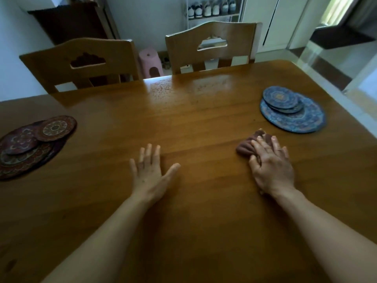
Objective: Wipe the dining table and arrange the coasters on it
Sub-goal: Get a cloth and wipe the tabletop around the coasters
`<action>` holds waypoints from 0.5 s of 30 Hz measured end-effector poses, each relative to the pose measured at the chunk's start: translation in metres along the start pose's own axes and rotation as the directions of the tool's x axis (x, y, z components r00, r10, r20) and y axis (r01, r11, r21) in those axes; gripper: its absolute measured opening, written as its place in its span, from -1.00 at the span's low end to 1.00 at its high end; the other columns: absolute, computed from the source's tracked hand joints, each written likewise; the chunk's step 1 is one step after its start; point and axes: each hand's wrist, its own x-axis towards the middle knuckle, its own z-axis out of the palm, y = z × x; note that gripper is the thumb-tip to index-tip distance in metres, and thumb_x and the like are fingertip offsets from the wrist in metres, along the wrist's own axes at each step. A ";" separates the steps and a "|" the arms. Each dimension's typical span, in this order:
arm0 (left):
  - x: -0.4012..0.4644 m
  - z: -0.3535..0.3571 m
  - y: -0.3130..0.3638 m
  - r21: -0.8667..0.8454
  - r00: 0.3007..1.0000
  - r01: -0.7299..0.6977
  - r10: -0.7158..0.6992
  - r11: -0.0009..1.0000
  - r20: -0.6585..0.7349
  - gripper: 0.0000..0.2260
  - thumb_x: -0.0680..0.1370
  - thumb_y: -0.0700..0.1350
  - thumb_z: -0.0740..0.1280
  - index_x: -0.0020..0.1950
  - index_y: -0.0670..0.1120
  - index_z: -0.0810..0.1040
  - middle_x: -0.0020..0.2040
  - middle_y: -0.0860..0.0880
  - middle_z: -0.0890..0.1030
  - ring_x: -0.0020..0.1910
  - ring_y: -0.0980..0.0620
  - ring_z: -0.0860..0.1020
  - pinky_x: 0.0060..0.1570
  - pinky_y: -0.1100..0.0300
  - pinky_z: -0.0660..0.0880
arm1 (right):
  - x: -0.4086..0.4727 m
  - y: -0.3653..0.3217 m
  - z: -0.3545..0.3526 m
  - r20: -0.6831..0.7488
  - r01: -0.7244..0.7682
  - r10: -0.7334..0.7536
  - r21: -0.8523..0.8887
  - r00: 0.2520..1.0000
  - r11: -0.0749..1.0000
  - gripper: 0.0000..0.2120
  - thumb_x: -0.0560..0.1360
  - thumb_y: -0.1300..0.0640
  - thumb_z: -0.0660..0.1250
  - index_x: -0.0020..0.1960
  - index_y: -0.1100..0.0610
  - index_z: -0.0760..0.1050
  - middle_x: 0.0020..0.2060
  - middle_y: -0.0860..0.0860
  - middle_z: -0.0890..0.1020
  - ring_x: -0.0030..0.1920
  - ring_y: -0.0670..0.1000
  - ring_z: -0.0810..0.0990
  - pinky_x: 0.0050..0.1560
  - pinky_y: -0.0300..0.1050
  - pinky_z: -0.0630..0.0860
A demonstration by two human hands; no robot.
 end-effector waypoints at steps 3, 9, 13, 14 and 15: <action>-0.008 0.025 0.064 0.009 0.981 -0.139 0.136 0.990 0.139 -0.17 0.51 0.42 0.08 0.59 0.09 -0.24 0.57 0.06 -0.35 0.50 0.07 -0.42 0.46 -0.02 -0.42 | -0.007 0.029 -0.004 -0.047 -0.128 0.128 0.018 0.991 0.992 -0.50 0.61 -0.05 0.08 0.54 -0.01 0.22 0.56 -0.06 0.18 0.57 0.07 -0.03 0.54 0.07 -0.07; -0.013 0.054 0.106 0.112 0.961 -0.089 0.056 0.990 0.271 0.06 0.38 0.50 0.20 0.56 0.06 -0.38 0.50 0.01 -0.50 0.43 0.01 -0.54 0.40 -0.08 -0.50 | -0.055 0.028 0.006 -0.133 -0.186 0.190 0.046 0.973 0.982 -0.49 0.59 0.02 0.17 0.51 0.12 0.27 0.53 0.07 0.26 0.56 0.15 0.03 0.52 0.09 0.10; -0.010 0.054 0.108 0.119 0.950 -0.074 0.034 0.990 0.310 0.09 0.35 0.51 0.22 0.53 0.09 -0.44 0.48 0.02 -0.54 0.42 0.01 -0.55 0.42 -0.11 -0.47 | -0.021 0.023 0.003 -0.108 -0.096 0.091 -0.047 0.990 0.994 -0.45 0.58 -0.02 0.04 0.52 0.17 0.26 0.51 0.11 0.29 0.55 0.16 0.05 0.54 0.09 0.02; -0.010 0.054 0.109 0.123 0.949 -0.075 0.033 0.990 0.312 0.09 0.35 0.51 0.22 0.52 0.09 -0.45 0.48 0.03 -0.54 0.41 0.01 -0.56 0.43 -0.12 -0.47 | -0.006 0.019 0.002 -0.098 -0.054 0.048 -0.056 0.994 0.997 -0.43 0.57 -0.04 0.01 0.52 0.17 0.25 0.51 0.11 0.29 0.55 0.16 0.05 0.54 0.08 -0.01; -0.009 0.055 0.108 0.127 0.949 -0.076 0.033 0.989 0.312 0.09 0.36 0.51 0.22 0.52 0.10 -0.46 0.47 0.03 -0.55 0.41 0.01 -0.56 0.43 -0.12 -0.46 | 0.011 0.014 0.001 -0.076 -0.015 0.011 -0.057 0.997 0.998 -0.43 0.58 -0.04 0.01 0.53 0.17 0.23 0.52 0.11 0.26 0.56 0.15 0.02 0.55 0.06 -0.04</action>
